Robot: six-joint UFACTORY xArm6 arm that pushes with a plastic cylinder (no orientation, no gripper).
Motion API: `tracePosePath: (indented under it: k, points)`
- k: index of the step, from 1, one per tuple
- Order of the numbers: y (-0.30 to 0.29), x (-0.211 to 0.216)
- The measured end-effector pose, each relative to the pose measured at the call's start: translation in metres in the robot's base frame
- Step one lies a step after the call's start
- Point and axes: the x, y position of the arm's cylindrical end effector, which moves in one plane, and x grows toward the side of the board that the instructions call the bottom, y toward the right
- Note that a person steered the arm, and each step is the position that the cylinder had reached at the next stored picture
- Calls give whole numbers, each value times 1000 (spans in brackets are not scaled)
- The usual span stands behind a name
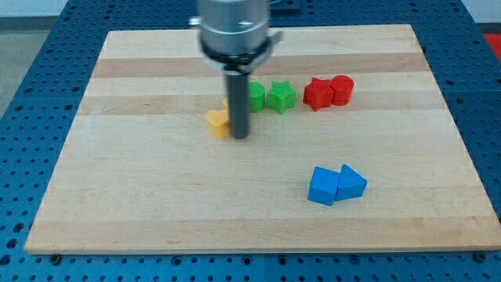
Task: Slide the yellow hexagon to the left of green circle
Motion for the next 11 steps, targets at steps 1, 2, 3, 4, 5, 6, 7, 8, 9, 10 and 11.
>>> tracePosePath:
  k: [1,2,3,4,5,6,7,8,9,10,11]
  points:
    - [-23,2]
    - [-33,2]
    - [-34,-19]
    - [-21,-15]
    - [41,-3]
    - [71,-17]
    - [58,-23]
    - [20,-14]
    - [6,-22]
    - [5,-28]
    - [-22,0]
